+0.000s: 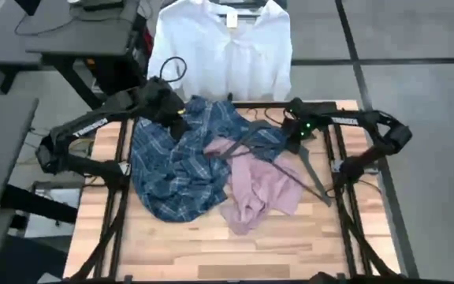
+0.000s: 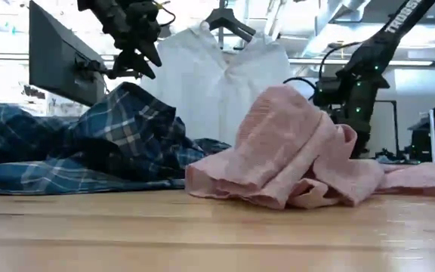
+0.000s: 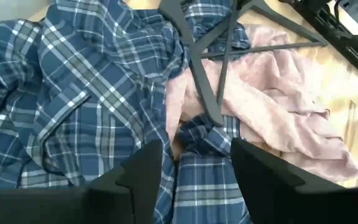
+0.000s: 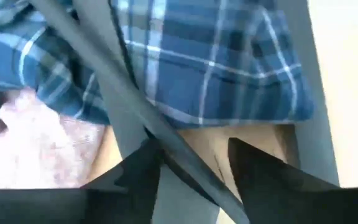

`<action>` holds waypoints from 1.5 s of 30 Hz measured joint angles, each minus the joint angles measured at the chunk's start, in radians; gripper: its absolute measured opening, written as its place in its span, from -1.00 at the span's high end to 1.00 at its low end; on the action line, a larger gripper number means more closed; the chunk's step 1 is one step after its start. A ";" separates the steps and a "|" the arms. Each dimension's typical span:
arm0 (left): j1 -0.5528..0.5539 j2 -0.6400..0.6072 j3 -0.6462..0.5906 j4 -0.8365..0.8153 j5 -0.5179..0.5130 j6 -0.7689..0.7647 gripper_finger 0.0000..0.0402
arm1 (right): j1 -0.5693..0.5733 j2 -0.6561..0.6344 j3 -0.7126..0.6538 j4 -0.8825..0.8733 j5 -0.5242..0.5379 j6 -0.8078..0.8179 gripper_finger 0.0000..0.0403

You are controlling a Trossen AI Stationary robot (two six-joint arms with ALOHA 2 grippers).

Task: Hang clothes
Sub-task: Hang the blue long sleeve on the hanger rack

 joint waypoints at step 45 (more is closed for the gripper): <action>-0.042 0.346 -0.001 0.523 0.250 -0.282 0.14 | -0.176 -0.188 0.166 -0.007 -0.096 0.511 0.35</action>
